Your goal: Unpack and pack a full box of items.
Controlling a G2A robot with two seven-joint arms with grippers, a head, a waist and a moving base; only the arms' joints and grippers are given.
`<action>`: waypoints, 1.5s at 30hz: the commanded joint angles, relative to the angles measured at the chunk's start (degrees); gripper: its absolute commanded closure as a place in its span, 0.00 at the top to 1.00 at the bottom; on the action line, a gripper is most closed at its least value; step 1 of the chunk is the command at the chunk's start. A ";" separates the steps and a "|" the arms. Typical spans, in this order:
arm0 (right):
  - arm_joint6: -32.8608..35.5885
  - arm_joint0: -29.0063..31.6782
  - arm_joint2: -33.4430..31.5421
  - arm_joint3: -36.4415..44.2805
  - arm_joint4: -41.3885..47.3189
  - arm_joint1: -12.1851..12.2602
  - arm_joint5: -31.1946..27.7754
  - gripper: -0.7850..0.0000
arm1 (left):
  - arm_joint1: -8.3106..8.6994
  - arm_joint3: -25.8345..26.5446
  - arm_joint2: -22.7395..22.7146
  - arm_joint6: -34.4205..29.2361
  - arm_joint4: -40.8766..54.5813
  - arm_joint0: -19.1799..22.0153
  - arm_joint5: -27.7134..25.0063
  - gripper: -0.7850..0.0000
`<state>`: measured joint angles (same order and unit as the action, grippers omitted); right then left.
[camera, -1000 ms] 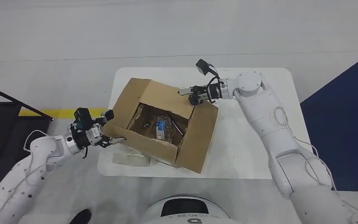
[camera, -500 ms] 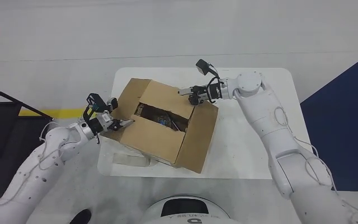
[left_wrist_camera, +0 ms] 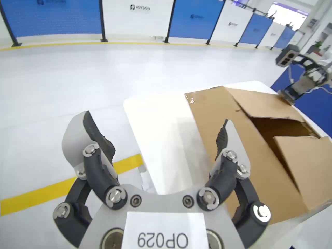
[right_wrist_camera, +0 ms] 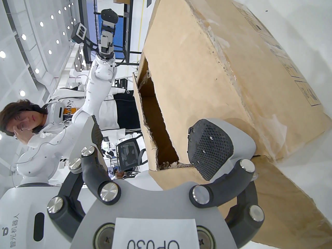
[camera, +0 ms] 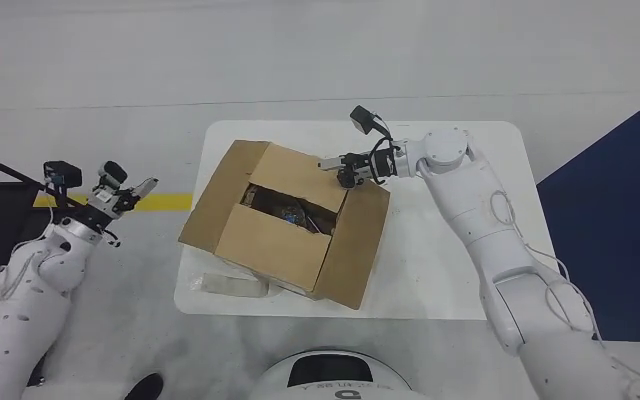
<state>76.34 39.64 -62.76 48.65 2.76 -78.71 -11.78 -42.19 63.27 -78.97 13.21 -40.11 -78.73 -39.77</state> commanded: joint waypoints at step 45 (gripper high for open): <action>0.00 0.00 0.00 0.00 0.00 0.00 0.00 1.00 | -7.02 9.15 18.77 -10.89 -12.01 12.92 -6.66 1.00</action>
<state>76.34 39.64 -62.76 48.65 2.76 -78.71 -11.78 -49.12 72.47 -60.32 2.38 -52.05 -65.89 -46.43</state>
